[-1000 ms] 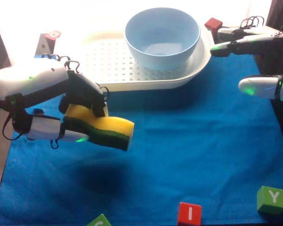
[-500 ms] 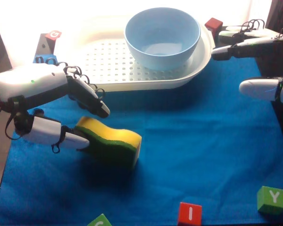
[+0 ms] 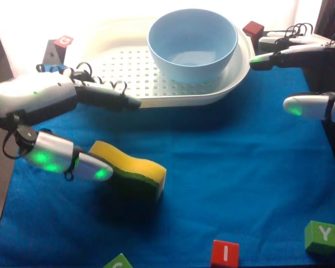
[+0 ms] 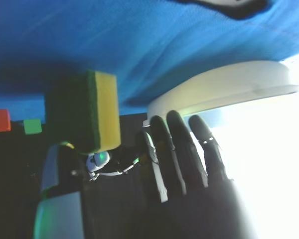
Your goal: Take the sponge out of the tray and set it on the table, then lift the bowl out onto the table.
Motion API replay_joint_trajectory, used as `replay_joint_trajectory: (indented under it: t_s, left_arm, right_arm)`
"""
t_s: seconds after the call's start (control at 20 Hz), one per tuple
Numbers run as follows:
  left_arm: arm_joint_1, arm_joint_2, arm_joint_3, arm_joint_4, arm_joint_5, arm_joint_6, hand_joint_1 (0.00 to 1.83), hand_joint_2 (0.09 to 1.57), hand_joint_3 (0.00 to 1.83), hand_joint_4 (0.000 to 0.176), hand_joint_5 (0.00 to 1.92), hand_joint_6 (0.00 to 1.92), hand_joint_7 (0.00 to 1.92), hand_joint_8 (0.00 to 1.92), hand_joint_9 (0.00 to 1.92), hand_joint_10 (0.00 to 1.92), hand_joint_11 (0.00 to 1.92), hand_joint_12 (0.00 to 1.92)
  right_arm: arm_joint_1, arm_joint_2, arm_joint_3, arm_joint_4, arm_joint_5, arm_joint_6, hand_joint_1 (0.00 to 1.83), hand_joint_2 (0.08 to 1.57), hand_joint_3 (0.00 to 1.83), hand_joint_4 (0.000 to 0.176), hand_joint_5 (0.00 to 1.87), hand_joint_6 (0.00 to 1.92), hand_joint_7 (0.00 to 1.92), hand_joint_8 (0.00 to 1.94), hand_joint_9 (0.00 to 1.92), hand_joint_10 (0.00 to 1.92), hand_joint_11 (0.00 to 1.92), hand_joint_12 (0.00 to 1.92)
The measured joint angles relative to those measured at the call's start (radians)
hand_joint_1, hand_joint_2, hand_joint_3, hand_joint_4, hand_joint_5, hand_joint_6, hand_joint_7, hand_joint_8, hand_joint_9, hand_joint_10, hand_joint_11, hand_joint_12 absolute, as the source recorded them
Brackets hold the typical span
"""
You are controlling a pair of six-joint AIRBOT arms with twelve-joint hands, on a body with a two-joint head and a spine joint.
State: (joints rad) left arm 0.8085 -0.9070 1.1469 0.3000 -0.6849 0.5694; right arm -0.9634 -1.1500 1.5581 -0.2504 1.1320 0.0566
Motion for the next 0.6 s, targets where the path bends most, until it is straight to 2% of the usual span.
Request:
replay_joint_trajectory:
  t_s: [0.05,0.1,0.15,0.2,0.25,0.3,0.35,0.4,0.45,0.5,0.55,0.6]
  left_arm:
    - [0.0,0.003,0.0,-0.016,-0.01,0.007,0.66,0.8,0.0,0.176,0.07,0.0,0.2,0.0,0.2,0.0,0.0,0.37]
    - [0.0,0.007,0.001,-0.015,-0.022,0.008,0.66,0.78,0.0,0.176,0.03,0.0,0.16,0.0,0.16,0.0,0.0,0.25]
    - [0.0,0.013,0.001,-0.016,-0.032,0.011,0.66,0.77,0.0,0.176,0.0,0.0,0.1,0.01,0.08,0.01,0.0,0.05]
    - [0.001,0.023,-0.004,-0.033,-0.043,0.035,0.65,0.77,0.0,0.176,0.0,0.0,0.05,0.0,0.02,0.0,0.0,0.01]
    - [0.002,0.034,-0.014,-0.057,-0.057,0.058,0.64,0.75,0.0,0.176,0.0,0.0,0.01,0.0,0.0,0.0,0.0,0.0]
    - [0.002,0.044,-0.02,-0.075,-0.075,0.077,0.59,0.77,0.0,0.176,0.0,0.0,0.03,0.01,0.02,0.01,0.06,0.03]
    - [0.002,0.052,-0.023,-0.11,-0.108,0.094,0.58,0.78,0.0,0.162,0.0,0.0,0.0,0.0,0.0,0.0,0.01,0.0]
    - [0.002,0.052,-0.023,-0.144,-0.139,0.1,0.54,0.79,0.01,0.135,0.0,0.0,0.0,0.0,0.0,0.0,0.0,0.0]
    - [0.002,0.052,-0.021,-0.164,-0.161,0.114,0.5,0.82,0.02,0.102,0.0,0.0,0.02,0.01,0.01,0.0,0.0,0.0]
    - [0.002,0.051,-0.021,-0.19,-0.18,0.134,0.5,0.83,0.02,0.112,0.0,0.0,0.01,0.0,0.0,0.0,0.0,0.0]
    - [0.002,0.051,-0.021,-0.214,-0.196,0.159,0.54,0.85,0.02,0.109,0.0,0.0,0.0,0.0,0.0,0.0,0.0,0.0]
    - [0.006,0.05,-0.021,-0.254,-0.222,0.177,0.59,0.85,0.02,0.104,0.0,0.0,0.0,0.0,0.0,0.0,0.0,0.0]
  right_arm:
    - [0.0,0.001,0.0,-0.001,-0.001,0.0,0.74,1.19,0.0,0.166,0.46,0.0,0.22,0.0,0.13,0.0,0.0,0.23]
    - [0.0,0.001,0.003,-0.003,0.0,0.0,0.72,1.17,0.0,0.16,0.45,0.0,0.22,0.0,0.13,0.0,0.0,0.23]
    - [0.0,0.001,0.01,-0.005,0.0,0.0,0.72,1.14,0.0,0.165,0.41,0.0,0.19,0.0,0.1,0.0,0.0,0.17]
    - [0.0,0.001,0.02,-0.006,-0.001,0.0,0.74,1.13,0.0,0.164,0.39,0.0,0.18,0.0,0.08,0.0,0.0,0.14]
    - [0.0,0.001,0.029,-0.005,0.0,0.0,0.82,1.14,0.0,0.144,0.38,0.0,0.17,0.0,0.09,0.0,0.01,0.14]
    - [0.0,0.002,0.034,-0.002,0.0,0.0,0.82,1.13,0.0,0.14,0.37,0.0,0.17,0.0,0.09,0.0,0.01,0.14]
    - [0.0,0.002,0.043,-0.001,0.0,0.0,0.77,1.13,0.0,0.138,0.36,0.0,0.16,0.0,0.08,0.0,0.0,0.14]
    - [0.002,0.002,0.049,-0.002,0.0,0.0,0.69,1.12,0.0,0.132,0.35,0.0,0.16,0.0,0.08,0.0,0.0,0.18]
    - [0.009,0.002,0.053,-0.008,-0.004,0.0,0.66,1.12,0.0,0.115,0.35,0.0,0.17,0.0,0.08,0.0,0.0,0.16]
    - [0.024,-0.001,0.062,-0.017,-0.004,0.0,0.66,1.12,0.0,0.109,0.35,0.0,0.17,0.0,0.08,0.0,0.0,0.15]
    - [0.04,-0.003,0.069,-0.02,-0.005,0.0,0.64,1.09,0.0,0.121,0.36,0.0,0.16,0.0,0.11,0.0,0.0,0.22]
    - [0.063,-0.008,0.088,-0.016,0.0,0.005,0.62,1.08,0.0,0.118,0.36,0.0,0.17,0.0,0.12,0.0,0.0,0.24]
